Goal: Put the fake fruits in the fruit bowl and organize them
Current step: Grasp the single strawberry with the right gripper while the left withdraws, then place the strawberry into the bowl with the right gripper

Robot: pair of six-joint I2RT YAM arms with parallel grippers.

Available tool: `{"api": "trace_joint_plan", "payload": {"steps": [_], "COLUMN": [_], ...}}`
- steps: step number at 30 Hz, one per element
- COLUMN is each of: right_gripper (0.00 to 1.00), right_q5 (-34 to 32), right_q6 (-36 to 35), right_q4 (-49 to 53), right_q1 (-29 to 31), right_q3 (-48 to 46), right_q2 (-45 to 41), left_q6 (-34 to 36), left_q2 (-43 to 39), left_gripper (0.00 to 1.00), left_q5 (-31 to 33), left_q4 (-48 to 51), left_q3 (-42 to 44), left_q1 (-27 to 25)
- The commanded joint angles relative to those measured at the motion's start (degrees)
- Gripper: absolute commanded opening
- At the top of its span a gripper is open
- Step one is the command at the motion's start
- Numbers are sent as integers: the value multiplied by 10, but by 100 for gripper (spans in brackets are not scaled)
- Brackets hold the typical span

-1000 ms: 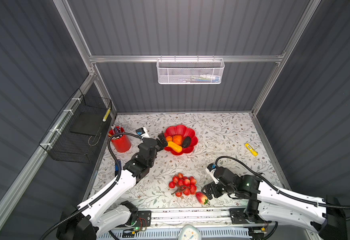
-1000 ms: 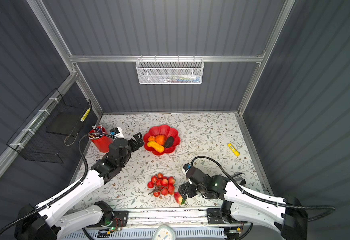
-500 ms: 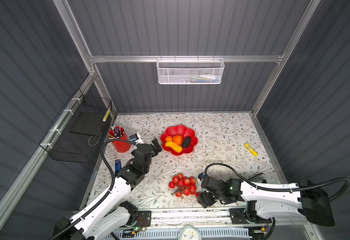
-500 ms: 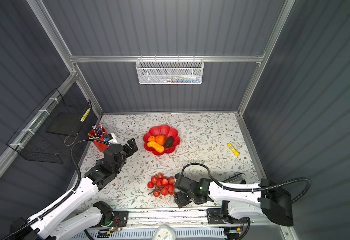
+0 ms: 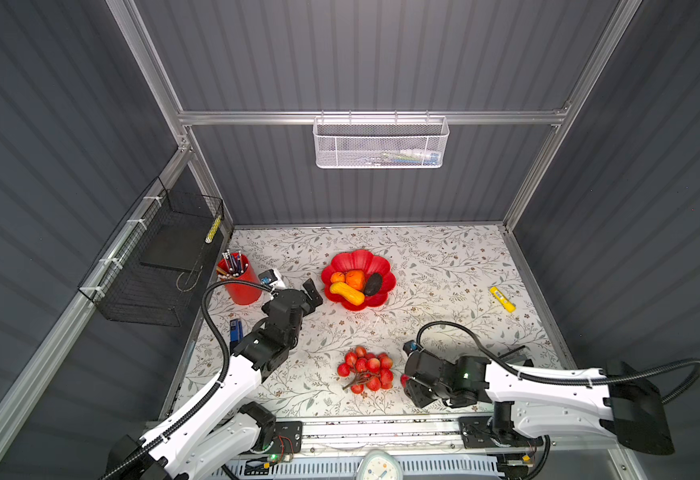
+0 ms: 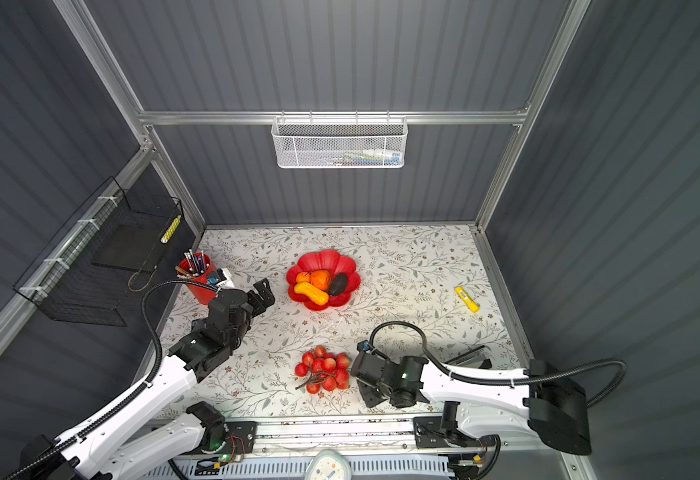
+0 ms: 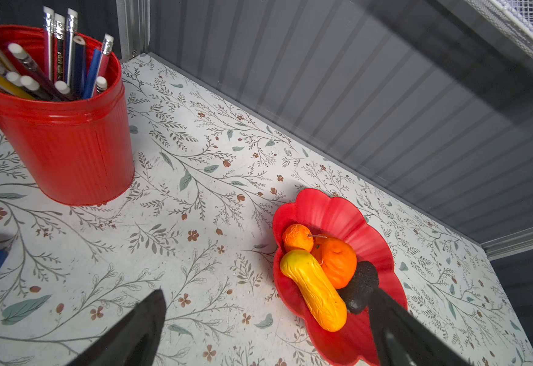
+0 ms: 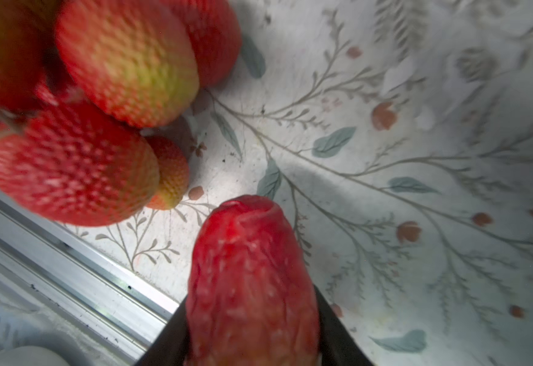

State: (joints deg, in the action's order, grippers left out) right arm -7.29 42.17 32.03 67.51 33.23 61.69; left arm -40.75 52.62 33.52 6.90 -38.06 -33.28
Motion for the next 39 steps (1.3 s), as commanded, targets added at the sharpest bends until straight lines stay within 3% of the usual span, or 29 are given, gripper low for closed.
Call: {"api": "trace_joint_plan", "payload": {"steps": [1, 6, 9, 16, 24, 32, 35, 39], "right_gripper": [41, 41, 42, 44, 45, 47, 51, 65], "right_q5": [-73, -43, -33, 1, 42, 69, 70, 72], "right_q6": [-20, -81, -123, -230, -295, -321, -324, -326], "right_q4": [52, -72, -136, -120, -83, -38, -15, -8], "right_q1": [-41, -175, -219, -276, -314, -337, -338, -341], "right_q3": [43, 96, 174, 412, 626, 761, 802, 826], "right_q2": [-54, -41, 54, 298, 523, 669, 704, 723], "left_q6": [-9, -24, -36, -38, -53, -47, -34, -16], "left_q2": [-2, -1, -8, -50, -123, -130, -116, -85], "left_gripper": [100, 100, 100, 100, 100, 100, 100, 100], "left_q5": [9, 2, -3, -23, -58, -137, -180, -237], "left_q4": [9, 15, 41, 125, 165, 192, 199, 225], "left_q3": [7, 15, 11, 2, 36, 36, 29, 8], "left_q1": [4, 5, 5, 5, 6, 6, 6, 6]}}
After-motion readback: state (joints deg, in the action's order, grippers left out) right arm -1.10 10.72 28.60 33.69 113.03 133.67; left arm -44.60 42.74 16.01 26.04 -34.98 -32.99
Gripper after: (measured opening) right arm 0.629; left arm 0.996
